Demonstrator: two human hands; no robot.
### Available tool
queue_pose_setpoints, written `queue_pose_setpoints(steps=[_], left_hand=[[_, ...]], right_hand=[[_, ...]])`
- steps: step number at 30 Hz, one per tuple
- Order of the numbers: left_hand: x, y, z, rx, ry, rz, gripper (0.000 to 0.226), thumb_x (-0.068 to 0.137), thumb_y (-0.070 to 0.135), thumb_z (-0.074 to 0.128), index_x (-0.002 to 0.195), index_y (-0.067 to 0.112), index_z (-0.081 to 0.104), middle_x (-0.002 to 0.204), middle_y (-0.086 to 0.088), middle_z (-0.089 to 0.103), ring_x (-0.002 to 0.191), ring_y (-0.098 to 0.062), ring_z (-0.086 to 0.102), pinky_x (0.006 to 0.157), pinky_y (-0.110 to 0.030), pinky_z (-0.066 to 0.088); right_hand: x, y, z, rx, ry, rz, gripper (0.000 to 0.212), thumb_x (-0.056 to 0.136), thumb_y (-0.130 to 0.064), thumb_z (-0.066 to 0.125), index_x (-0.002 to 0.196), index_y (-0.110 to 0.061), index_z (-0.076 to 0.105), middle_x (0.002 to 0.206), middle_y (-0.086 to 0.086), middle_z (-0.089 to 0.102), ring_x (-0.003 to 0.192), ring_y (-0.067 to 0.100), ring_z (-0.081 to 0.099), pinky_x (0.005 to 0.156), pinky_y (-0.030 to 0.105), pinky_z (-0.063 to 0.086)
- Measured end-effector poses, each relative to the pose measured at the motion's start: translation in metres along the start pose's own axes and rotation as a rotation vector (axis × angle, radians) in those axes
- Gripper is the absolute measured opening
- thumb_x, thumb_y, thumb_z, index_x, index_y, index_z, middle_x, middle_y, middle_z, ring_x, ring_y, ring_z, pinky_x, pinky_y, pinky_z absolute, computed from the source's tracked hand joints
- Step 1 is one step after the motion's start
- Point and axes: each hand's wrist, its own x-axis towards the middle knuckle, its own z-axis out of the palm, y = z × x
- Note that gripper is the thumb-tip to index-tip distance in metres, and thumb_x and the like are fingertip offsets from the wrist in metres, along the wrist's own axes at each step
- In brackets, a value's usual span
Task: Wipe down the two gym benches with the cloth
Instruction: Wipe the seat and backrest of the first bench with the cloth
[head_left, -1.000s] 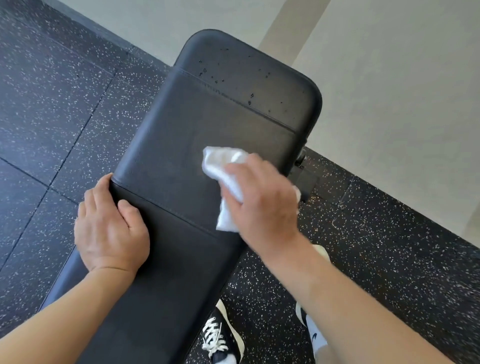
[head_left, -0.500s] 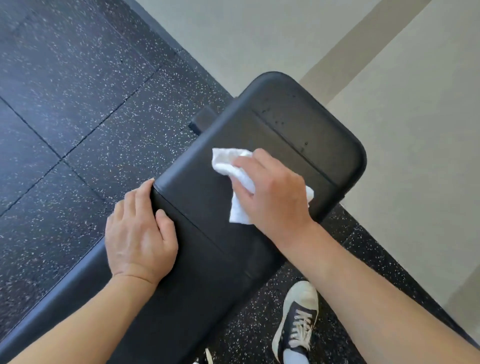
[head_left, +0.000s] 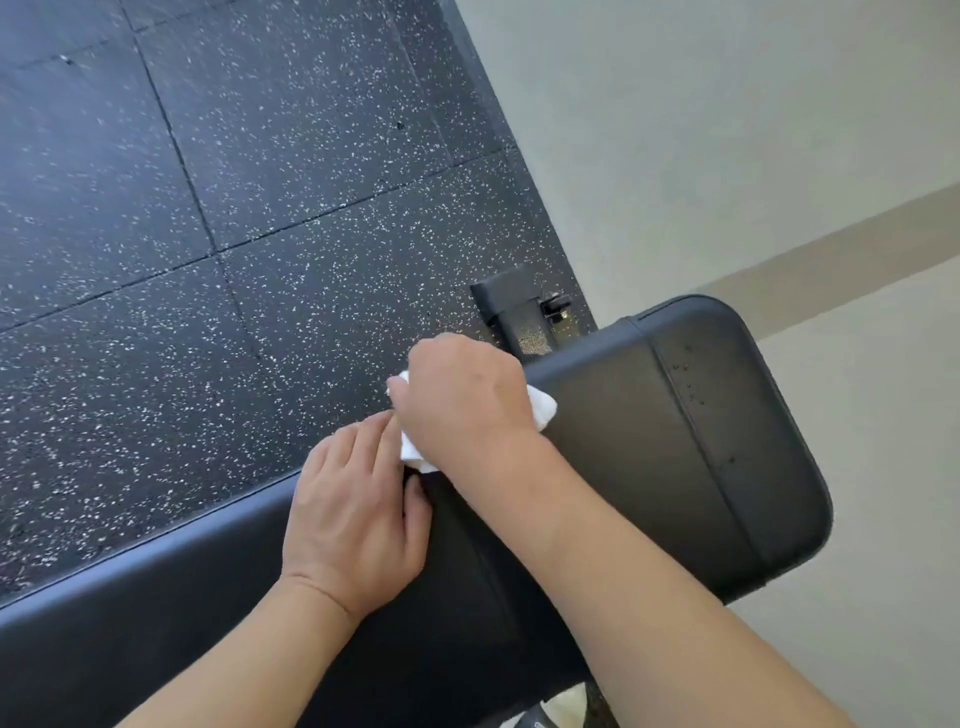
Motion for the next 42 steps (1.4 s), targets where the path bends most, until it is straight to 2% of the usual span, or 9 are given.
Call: queue_pose_setpoints(steps=[3,7,11,16,19,26,31,38,42], left_hand=[[-0.001,0.0,-0.001,0.035,-0.036,-0.02,0.062,0.092,0.029,0.043,0.148,0.003,0.053,0.137,-0.012,0.061,0.12,-0.034,0.059,0.103,-0.049,0.047],[0.0,0.0,0.0,0.066,-0.042,-0.018,0.064,0.092,0.03,0.044,0.15,0.002,0.05,0.137,-0.012,0.061,0.119,-0.034,0.058,0.103,-0.046,0.046],[-0.001,0.002,-0.001,0.072,-0.053,-0.024,0.064,0.092,0.029,0.044,0.15,0.002,0.051,0.137,-0.013,0.061,0.12,-0.035,0.059,0.103,-0.048,0.048],[0.0,0.003,-0.001,0.061,-0.034,-0.03,0.062,0.093,0.03,0.042,0.148,0.003,0.05,0.135,-0.012,0.059,0.115,-0.034,0.056,0.1,-0.047,0.043],[0.0,0.004,0.0,0.082,-0.021,-0.031,0.063,0.092,0.031,0.04,0.148,0.004,0.049,0.136,-0.012,0.059,0.114,-0.034,0.054,0.1,-0.045,0.04],[-0.002,0.004,0.003,0.114,-0.009,-0.059,0.063,0.093,0.033,0.04,0.15,0.007,0.047,0.135,-0.012,0.058,0.111,-0.034,0.053,0.098,-0.047,0.041],[-0.001,0.006,0.003,0.111,-0.004,-0.064,0.063,0.093,0.033,0.038,0.15,0.008,0.047,0.132,-0.013,0.059,0.11,-0.037,0.054,0.095,-0.05,0.043],[-0.004,0.006,0.005,0.098,0.026,-0.065,0.061,0.093,0.032,0.035,0.149,0.009,0.048,0.132,-0.014,0.061,0.112,-0.039,0.055,0.095,-0.051,0.043],[-0.005,0.008,0.005,0.088,0.018,-0.066,0.063,0.095,0.034,0.032,0.15,0.008,0.046,0.135,-0.016,0.059,0.116,-0.041,0.053,0.097,-0.052,0.042]], right_hand=[[0.014,0.054,-0.021,-0.146,-0.032,0.169,0.035,0.091,-0.04,0.063,0.068,-0.018,0.048,0.064,-0.002,0.046,0.067,0.026,0.053,0.05,0.028,0.02],[0.025,0.119,-0.045,-0.257,0.023,0.329,0.025,0.092,-0.04,0.058,0.08,-0.018,0.06,0.065,-0.002,0.037,0.067,0.027,0.045,0.057,0.031,0.027],[0.022,0.09,-0.034,-0.314,0.04,0.266,0.031,0.096,-0.029,0.058,0.07,-0.02,0.042,0.065,-0.003,0.029,0.069,0.025,0.042,0.05,0.028,0.018],[-0.008,0.025,-0.008,-0.107,0.069,0.005,0.014,0.099,-0.03,0.056,0.087,-0.025,0.061,0.09,-0.002,0.052,0.083,0.022,0.06,0.061,0.032,0.031],[-0.035,0.035,-0.006,0.019,0.222,-0.085,0.026,0.1,-0.041,0.057,0.085,-0.022,0.063,0.089,-0.001,0.058,0.078,0.02,0.06,0.057,0.03,0.033],[-0.111,0.144,-0.006,0.045,0.651,0.079,0.02,0.102,-0.032,0.06,0.098,-0.016,0.072,0.08,0.002,0.054,0.067,0.023,0.053,0.057,0.029,0.037],[-0.154,0.103,0.029,0.136,0.658,0.184,0.013,0.097,-0.026,0.066,0.098,-0.015,0.072,0.083,0.001,0.058,0.068,0.023,0.053,0.057,0.038,0.045],[-0.173,0.035,0.058,0.125,0.617,0.017,0.012,0.095,-0.025,0.064,0.091,-0.015,0.071,0.081,0.002,0.056,0.065,0.024,0.051,0.053,0.04,0.045],[-0.196,0.1,0.048,0.104,0.805,0.346,0.011,0.093,-0.029,0.068,0.098,-0.019,0.071,0.087,0.001,0.06,0.073,0.025,0.058,0.057,0.036,0.046]])
